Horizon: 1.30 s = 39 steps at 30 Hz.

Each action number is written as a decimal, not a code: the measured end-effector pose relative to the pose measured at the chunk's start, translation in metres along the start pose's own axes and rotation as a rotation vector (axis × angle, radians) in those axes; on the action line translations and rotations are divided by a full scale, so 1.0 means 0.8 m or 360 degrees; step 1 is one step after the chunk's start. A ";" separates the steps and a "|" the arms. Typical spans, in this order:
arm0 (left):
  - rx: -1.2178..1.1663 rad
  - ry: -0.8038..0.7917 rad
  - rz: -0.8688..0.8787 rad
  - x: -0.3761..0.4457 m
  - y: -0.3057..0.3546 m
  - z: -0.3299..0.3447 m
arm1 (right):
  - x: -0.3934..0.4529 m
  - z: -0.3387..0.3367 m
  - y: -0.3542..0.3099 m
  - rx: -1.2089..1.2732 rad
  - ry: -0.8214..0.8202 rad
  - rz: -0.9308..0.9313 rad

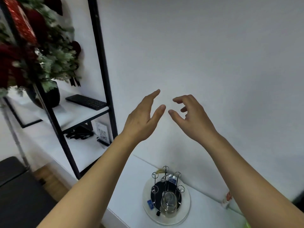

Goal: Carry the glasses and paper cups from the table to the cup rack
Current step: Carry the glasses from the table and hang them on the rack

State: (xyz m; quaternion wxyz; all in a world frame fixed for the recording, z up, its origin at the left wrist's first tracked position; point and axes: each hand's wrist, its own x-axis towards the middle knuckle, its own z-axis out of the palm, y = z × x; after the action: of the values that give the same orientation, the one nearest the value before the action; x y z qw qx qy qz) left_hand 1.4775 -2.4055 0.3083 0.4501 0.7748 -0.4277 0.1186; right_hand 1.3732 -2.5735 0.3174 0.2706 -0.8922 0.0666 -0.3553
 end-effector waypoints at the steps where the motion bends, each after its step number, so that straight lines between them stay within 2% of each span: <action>1: 0.0030 0.0021 -0.0037 -0.010 0.000 -0.006 | 0.000 0.005 -0.005 0.0039 -0.0026 -0.0025; 9: 0.0199 0.0300 -0.0505 -0.144 0.012 -0.045 | -0.054 0.062 -0.056 0.0334 -0.0466 -0.0334; 19: 0.0409 0.0718 -0.1085 -0.404 0.078 -0.066 | -0.220 0.111 -0.145 0.0720 -0.1150 -0.0686; 24: 0.0527 0.0960 -0.1376 -0.531 0.135 -0.095 | -0.312 0.118 -0.222 0.0814 -0.1456 -0.0904; 31: 0.0811 0.1416 -0.1661 -0.729 0.272 -0.136 | -0.468 0.095 -0.364 0.0993 -0.1786 -0.1382; 39: 0.1008 0.1868 -0.1910 -0.956 0.507 -0.124 | -0.722 -0.015 -0.497 0.1276 -0.2111 -0.1777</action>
State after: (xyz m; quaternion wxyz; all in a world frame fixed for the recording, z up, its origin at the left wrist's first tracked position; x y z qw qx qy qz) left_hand 0.7221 -1.9937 0.1713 0.3476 0.7705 0.4012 0.3529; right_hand 0.9093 -2.0633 0.1899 0.3301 -0.6559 -0.6624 0.1486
